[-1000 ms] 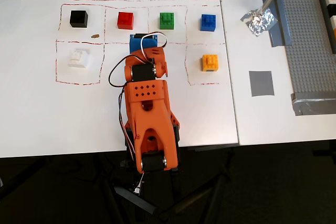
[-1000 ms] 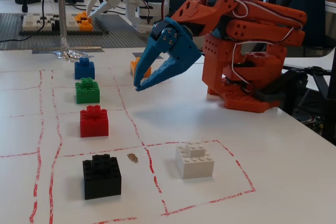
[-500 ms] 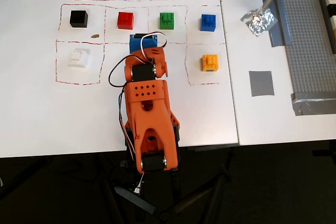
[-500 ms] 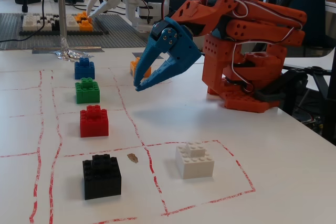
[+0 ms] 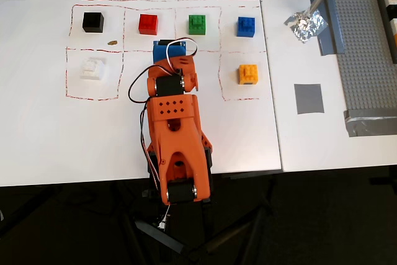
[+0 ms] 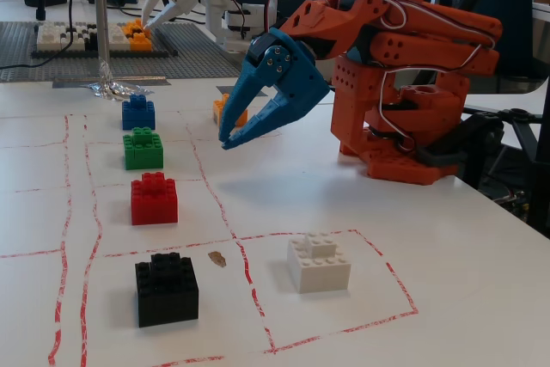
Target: Grab the block and put it in the grey marker
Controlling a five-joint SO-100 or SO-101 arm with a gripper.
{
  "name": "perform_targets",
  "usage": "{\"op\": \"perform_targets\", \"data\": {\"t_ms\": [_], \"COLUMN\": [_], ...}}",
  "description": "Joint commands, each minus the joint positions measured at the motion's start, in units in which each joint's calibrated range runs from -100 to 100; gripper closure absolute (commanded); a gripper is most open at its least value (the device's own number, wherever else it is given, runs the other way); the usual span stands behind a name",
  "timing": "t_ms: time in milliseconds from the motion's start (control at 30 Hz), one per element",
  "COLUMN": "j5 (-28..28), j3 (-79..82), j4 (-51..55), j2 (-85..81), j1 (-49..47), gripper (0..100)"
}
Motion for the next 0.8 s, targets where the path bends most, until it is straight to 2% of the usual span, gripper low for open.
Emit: {"op": "perform_targets", "data": {"t_ms": [0,100,233,467,600,767], "j5": [-0.15,0.78,2.05,1.12,1.37,2.49], "j3": [0.72,-1.09,-10.25,-37.81,-52.5,-68.36], "j4": [-1.63,-2.61,-2.04,7.43,15.03,26.62], "j2": [-1.29,0.61,11.64,32.49,39.13,47.91], "j1": [1.8,3.66,4.36,3.66,-1.72,-16.37], "gripper": [100,100,100,100,100,100]}}
